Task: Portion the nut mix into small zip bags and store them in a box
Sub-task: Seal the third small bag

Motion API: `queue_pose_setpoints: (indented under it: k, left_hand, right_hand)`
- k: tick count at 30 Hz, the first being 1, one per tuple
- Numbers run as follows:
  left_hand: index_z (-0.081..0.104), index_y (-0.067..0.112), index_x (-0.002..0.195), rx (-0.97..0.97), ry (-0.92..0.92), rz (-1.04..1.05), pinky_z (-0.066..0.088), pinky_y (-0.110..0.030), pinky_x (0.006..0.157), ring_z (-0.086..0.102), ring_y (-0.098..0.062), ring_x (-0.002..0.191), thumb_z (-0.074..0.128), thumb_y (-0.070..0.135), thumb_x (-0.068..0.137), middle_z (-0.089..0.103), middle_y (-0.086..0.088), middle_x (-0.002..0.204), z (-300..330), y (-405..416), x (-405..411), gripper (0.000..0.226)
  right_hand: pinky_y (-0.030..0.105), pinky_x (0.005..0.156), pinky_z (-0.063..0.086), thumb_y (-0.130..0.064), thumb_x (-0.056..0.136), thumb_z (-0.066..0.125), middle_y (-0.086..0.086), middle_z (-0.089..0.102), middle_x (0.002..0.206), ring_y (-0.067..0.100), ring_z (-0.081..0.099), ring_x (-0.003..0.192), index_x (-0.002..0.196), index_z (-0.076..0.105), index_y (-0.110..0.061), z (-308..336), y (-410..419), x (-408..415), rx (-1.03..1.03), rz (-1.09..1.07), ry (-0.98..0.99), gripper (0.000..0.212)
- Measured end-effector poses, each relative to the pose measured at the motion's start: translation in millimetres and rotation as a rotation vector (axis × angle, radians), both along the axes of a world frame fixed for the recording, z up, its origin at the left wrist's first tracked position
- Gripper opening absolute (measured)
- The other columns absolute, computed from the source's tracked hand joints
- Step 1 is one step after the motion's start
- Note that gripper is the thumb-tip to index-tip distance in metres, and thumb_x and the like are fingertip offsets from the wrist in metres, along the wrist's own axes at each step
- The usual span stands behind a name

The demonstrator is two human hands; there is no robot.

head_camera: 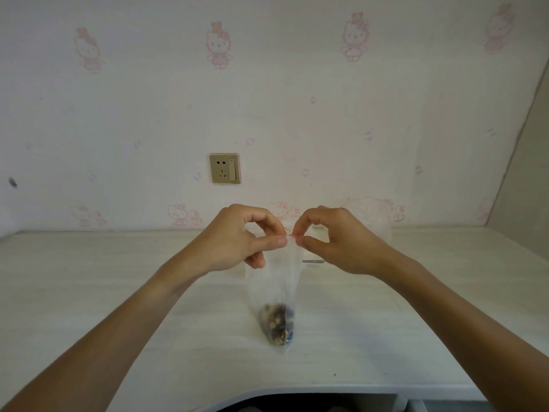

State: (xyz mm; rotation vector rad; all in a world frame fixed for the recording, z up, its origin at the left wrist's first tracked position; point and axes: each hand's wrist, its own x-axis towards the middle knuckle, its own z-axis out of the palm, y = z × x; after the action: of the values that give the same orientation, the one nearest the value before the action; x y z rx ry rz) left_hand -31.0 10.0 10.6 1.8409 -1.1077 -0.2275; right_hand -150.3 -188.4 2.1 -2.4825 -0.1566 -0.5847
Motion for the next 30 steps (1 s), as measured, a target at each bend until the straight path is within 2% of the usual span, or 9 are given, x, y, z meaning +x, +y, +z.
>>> queue_pose_setpoints:
  k: [2, 5, 9, 14, 16, 19, 21, 27, 30]
  left_hand:
    - [0.078, 0.026, 0.086, -0.012, 0.006, -0.006, 0.057, -0.023, 0.058, 0.071, -0.020, 0.055, 0.085, 0.025, 0.087, 0.074, 0.011, 0.084, 1.8, 1.0, -0.2, 0.007]
    - [0.074, 0.018, 0.092, 0.003, 0.021, -0.033, 0.058, -0.023, 0.060, 0.071, -0.017, 0.056, 0.082, 0.019, 0.090, 0.073, 0.014, 0.072, 3.0, 3.8, -0.5, 0.008]
    - [0.074, 0.024, 0.094, 0.015, 0.002, -0.054, 0.061, -0.025, 0.064, 0.075, -0.020, 0.064, 0.085, 0.025, 0.086, 0.074, 0.008, 0.087, 2.5, 3.4, -4.4, 0.014]
    - [0.075, 0.021, 0.086, -0.002, -0.084, -0.019, 0.066, -0.041, 0.074, 0.076, -0.019, 0.071, 0.081, 0.030, 0.089, 0.073, 0.006, 0.080, 2.0, -0.6, -0.5, 0.012]
    - [0.073, 0.023, 0.086, 0.002, -0.091, -0.071, 0.064, -0.045, 0.081, 0.075, -0.021, 0.080, 0.079, 0.033, 0.091, 0.075, 0.005, 0.086, 2.9, 2.3, 3.2, 0.013]
    - [0.071, 0.027, 0.090, 0.030, -0.122, -0.125, 0.061, -0.050, 0.090, 0.073, -0.021, 0.088, 0.074, 0.037, 0.095, 0.076, 0.000, 0.095, 3.5, 6.1, 6.6, 0.012]
    - [0.069, 0.027, 0.092, 0.034, -0.120, -0.156, 0.060, -0.051, 0.091, 0.073, -0.021, 0.088, 0.072, 0.036, 0.097, 0.076, -0.002, 0.098, 3.2, 8.4, 8.3, 0.011]
    - [0.067, 0.021, 0.096, 0.062, -0.199, -0.140, 0.057, -0.058, 0.090, 0.073, -0.018, 0.088, 0.068, 0.030, 0.100, 0.073, 0.002, 0.095, 0.7, 12.2, 13.2, 0.010]
    - [0.065, 0.022, 0.096, 0.059, -0.194, -0.135, 0.057, -0.056, 0.090, 0.071, -0.018, 0.090, 0.066, 0.026, 0.102, 0.072, 0.002, 0.094, -1.6, 13.0, 15.2, 0.007]
  right_hand:
    - [0.015, 0.075, 0.045, -0.027, 0.094, 0.074, -0.020, 0.067, 0.099, 0.004, 0.059, 0.102, 0.087, 0.064, -0.039, 0.2, -0.4, 0.1, 0.016, 0.000, 0.013, 0.017]
    - [0.014, 0.090, 0.045, -0.028, 0.091, 0.077, -0.018, 0.070, 0.095, 0.003, 0.062, 0.104, 0.087, 0.069, -0.032, 0.1, -0.5, 2.5, 0.070, 0.010, 0.006, 0.009]
    - [0.010, 0.091, 0.045, -0.024, 0.091, 0.077, -0.011, 0.075, 0.091, 0.005, 0.065, 0.097, 0.087, 0.073, -0.019, 1.3, 3.7, 6.1, 0.130, 0.070, -0.013, 0.007]
    - [0.014, 0.090, 0.048, -0.025, 0.092, 0.075, -0.006, 0.074, 0.090, 0.009, 0.068, 0.094, 0.084, 0.069, -0.022, 3.2, 6.0, 7.2, 0.160, 0.102, -0.003, 0.011]
    - [0.014, 0.081, 0.050, -0.026, 0.094, 0.073, -0.005, 0.074, 0.090, 0.005, 0.068, 0.089, 0.085, 0.067, -0.019, 3.7, 6.2, 6.4, 0.146, 0.104, 0.007, 0.013]
    - [0.011, 0.054, 0.040, -0.031, 0.099, 0.066, -0.004, 0.075, 0.087, -0.001, 0.058, 0.060, 0.088, 0.063, -0.016, 3.6, 7.6, 5.4, 0.081, 0.108, 0.027, 0.019]
    - [0.012, 0.050, 0.038, -0.034, 0.100, 0.064, -0.006, 0.074, 0.085, 0.000, 0.052, 0.051, 0.086, 0.060, -0.017, 4.6, 8.2, 4.4, 0.043, 0.103, 0.030, 0.022]
    - [0.015, 0.059, 0.048, -0.051, 0.096, 0.056, -0.005, 0.075, 0.086, -0.003, 0.057, 0.064, 0.086, 0.061, -0.013, 4.0, 8.7, 5.7, 0.003, 0.060, 0.098, 0.040]
    - [0.013, 0.062, 0.044, -0.053, 0.089, 0.068, -0.006, 0.073, 0.084, -0.001, 0.058, 0.069, 0.082, 0.062, -0.016, 1.2, 4.1, 4.4, 0.006, 0.089, 0.152, 0.038]
